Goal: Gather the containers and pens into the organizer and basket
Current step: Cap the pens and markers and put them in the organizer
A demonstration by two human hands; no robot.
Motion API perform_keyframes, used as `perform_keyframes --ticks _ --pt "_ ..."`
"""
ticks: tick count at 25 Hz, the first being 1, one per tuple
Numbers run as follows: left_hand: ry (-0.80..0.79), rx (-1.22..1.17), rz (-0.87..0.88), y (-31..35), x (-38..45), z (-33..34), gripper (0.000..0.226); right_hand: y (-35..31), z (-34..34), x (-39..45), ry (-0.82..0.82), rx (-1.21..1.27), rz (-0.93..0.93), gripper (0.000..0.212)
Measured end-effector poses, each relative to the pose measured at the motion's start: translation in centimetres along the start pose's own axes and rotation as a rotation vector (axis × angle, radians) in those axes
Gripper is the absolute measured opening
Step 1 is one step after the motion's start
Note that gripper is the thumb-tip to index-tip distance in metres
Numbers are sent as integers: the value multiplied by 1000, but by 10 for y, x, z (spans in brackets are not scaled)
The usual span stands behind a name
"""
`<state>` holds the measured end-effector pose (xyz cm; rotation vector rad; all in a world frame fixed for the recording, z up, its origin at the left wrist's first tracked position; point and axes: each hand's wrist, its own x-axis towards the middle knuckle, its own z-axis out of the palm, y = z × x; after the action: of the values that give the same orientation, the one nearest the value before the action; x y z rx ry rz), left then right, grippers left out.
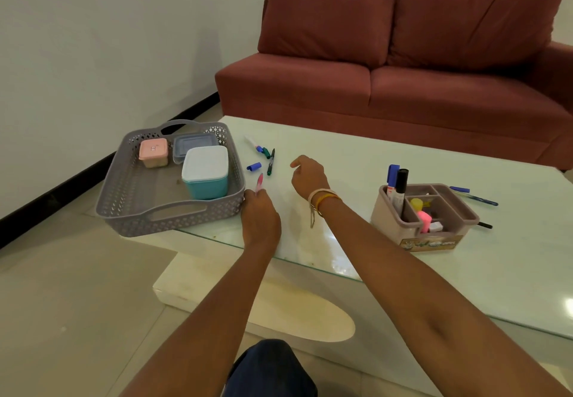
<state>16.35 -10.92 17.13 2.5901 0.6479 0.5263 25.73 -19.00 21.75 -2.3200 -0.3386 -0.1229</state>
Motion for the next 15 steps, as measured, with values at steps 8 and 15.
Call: perform_keyframes --ticks 8,15 --pt "0 136 -43 -1 14 15 42 -28 53 95 -132 -238 -67 33" --pt "-40 125 -48 -3 20 28 62 -36 90 156 -378 -600 -204 41"
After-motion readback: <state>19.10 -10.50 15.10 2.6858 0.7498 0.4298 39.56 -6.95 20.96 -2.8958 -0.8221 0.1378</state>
